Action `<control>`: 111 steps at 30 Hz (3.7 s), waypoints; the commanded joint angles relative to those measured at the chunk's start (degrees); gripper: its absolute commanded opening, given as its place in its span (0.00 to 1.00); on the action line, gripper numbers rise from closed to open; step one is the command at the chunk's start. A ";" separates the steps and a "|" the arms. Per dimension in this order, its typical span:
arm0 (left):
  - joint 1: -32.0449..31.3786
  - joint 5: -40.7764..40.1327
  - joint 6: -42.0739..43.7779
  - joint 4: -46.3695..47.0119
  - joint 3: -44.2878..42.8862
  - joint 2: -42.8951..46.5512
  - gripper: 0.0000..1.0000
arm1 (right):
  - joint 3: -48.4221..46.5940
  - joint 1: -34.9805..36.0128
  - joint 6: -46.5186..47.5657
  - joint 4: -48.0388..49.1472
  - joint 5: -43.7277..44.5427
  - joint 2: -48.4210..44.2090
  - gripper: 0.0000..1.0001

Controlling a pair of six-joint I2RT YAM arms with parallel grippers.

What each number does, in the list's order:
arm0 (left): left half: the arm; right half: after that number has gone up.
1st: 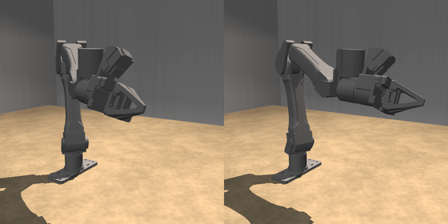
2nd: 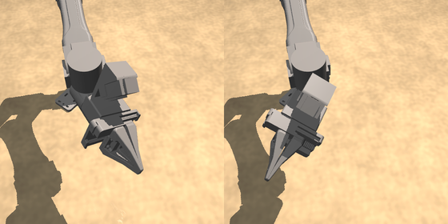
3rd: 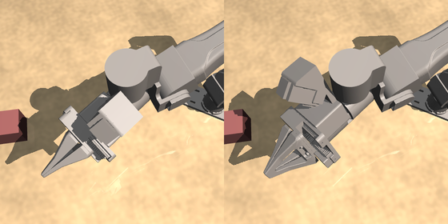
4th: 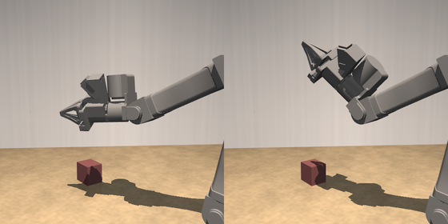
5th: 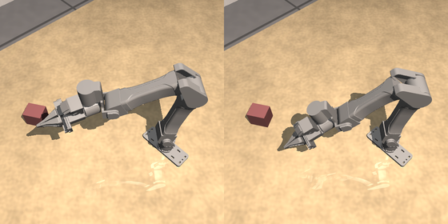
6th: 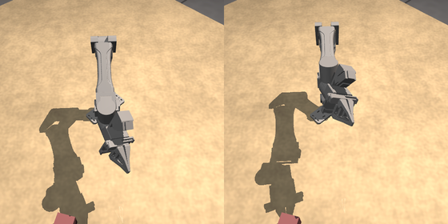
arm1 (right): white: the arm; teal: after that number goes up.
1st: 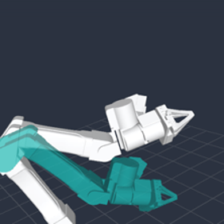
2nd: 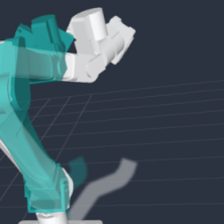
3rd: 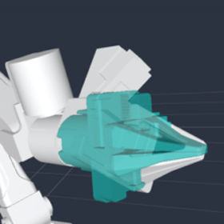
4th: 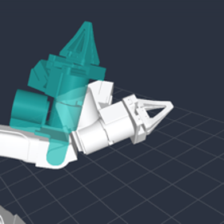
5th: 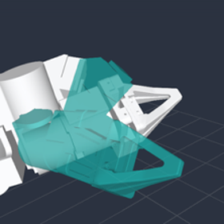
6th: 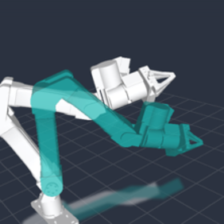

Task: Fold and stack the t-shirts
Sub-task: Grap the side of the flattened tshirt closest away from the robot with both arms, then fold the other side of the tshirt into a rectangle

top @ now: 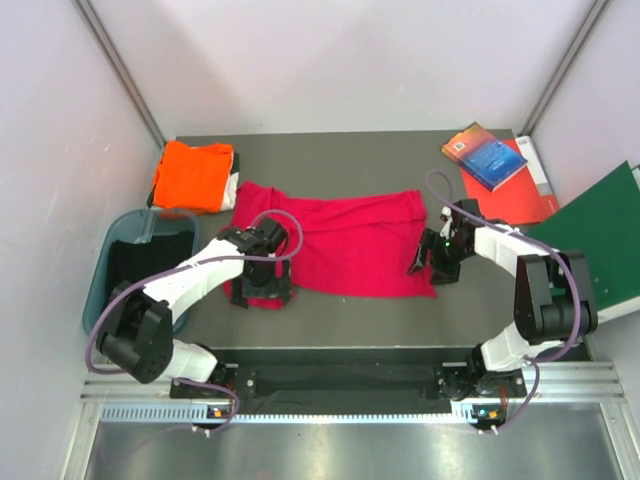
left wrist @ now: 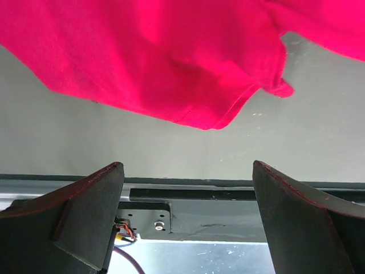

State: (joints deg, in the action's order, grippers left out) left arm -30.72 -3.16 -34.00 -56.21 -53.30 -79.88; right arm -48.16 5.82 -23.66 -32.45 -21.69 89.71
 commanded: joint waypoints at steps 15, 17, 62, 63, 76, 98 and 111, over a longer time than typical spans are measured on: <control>-7.51 -6.51 -5.20 -0.13 0.92 -2.92 0.99 | 6.05 -1.61 -1.56 -8.34 14.93 -2.79 0.65; -7.69 -6.86 -5.46 -0.04 0.91 -3.01 0.99 | 7.20 -1.52 -2.35 -6.41 14.66 -2.61 0.60; -8.30 -35.68 -16.98 -19.38 -21.03 -11.52 0.00 | -1.92 -1.52 2.74 -3.41 7.28 -12.81 0.00; -8.13 -36.12 -16.72 -19.21 -22.45 -13.88 0.00 | -2.54 -1.61 2.66 -3.06 6.84 -12.72 0.00; -0.31 -39.74 -10.40 -18.15 -43.20 -31.04 0.00 | -14.41 -2.04 1.34 3.00 6.92 -1.39 0.00; 7.25 -39.29 5.96 -11.82 -66.57 -49.57 0.00 | -31.73 -2.13 0.19 4.15 7.37 19.10 1.00; 11.21 -34.73 8.33 -7.35 -74.00 -50.40 0.99 | -28.65 1.11 8.44 4.59 12.63 8.91 1.00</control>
State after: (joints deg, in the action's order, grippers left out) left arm -20.32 -39.05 -25.54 -66.32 -128.27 -136.20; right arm -75.92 4.38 -20.86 -29.39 -13.23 105.65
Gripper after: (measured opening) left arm 0.982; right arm 0.993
